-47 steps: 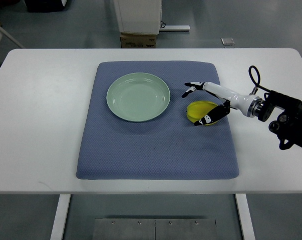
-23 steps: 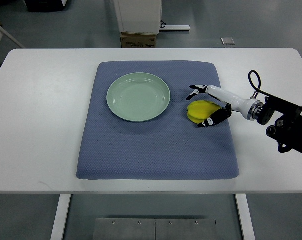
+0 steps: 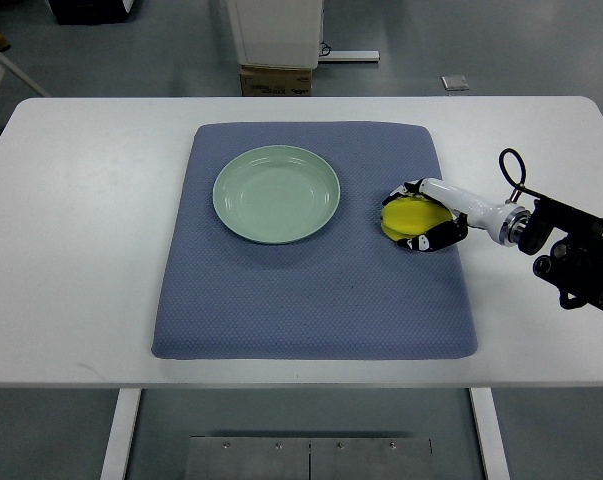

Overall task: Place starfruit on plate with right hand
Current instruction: 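Lift the starfruit and carry it over the green plate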

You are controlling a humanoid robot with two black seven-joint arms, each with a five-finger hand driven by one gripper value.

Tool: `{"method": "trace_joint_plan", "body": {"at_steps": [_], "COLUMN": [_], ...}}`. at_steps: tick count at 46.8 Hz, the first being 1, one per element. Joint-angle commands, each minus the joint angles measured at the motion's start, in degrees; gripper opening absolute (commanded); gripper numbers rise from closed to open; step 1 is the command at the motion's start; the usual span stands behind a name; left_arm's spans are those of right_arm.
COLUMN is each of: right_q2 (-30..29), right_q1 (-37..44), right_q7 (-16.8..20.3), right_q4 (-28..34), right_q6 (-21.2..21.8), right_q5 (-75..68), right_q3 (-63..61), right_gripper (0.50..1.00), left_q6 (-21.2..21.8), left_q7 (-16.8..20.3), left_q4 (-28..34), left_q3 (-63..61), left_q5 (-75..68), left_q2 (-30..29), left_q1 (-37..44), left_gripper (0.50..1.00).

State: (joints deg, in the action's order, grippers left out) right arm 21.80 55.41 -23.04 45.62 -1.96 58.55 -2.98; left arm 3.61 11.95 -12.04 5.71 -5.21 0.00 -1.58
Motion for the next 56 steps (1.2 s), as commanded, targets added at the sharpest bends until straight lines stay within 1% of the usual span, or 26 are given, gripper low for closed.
{"method": "trace_joint_plan", "body": {"at_steps": [1, 15, 20, 32, 53, 56], "right_q2": [0.26, 0.35, -0.62, -8.09, -21.80, -21.80], "right_q1": [0.48, 5.84, 7.69, 11.47, 12.97, 12.97], "right_q7": [-0.07, 0.28, 1.59, 4.06, 4.94, 4.94], "right_q4": [-0.01, 0.08, 0.17, -0.09, -5.45, -6.51], "right_q6": [0.11, 0.73, 0.82, 0.91, 1.34, 1.34], "right_q5": [-0.19, -1.68, -2.74, -3.26, -4.58, -4.50], "right_q3": [-0.18, -0.88, -0.88, -0.80, 1.67, 2.28], "right_gripper": [0.500, 0.500, 0.500, 0.500, 0.500, 0.500], "left_q6": [-0.01, -0.01, -0.01, -0.01, 0.08, -0.01], "left_q7": [0.00, 0.00, 0.00, 0.00, 0.00, 0.00], "left_q4": [0.00, 0.00, 0.00, 0.00, 0.00, 0.00], "left_q3": [0.00, 0.00, 0.00, 0.00, 0.00, 0.00], "left_q5": [0.02, 0.02, -0.06, 0.02, 0.02, 0.02], "left_q2": [0.00, 0.00, 0.00, 0.00, 0.00, 0.00], "left_q1": [0.00, 0.00, 0.00, 0.00, 0.00, 0.00], "left_gripper": [1.000, 1.000, 1.000, 1.000, 1.000, 1.000]}}
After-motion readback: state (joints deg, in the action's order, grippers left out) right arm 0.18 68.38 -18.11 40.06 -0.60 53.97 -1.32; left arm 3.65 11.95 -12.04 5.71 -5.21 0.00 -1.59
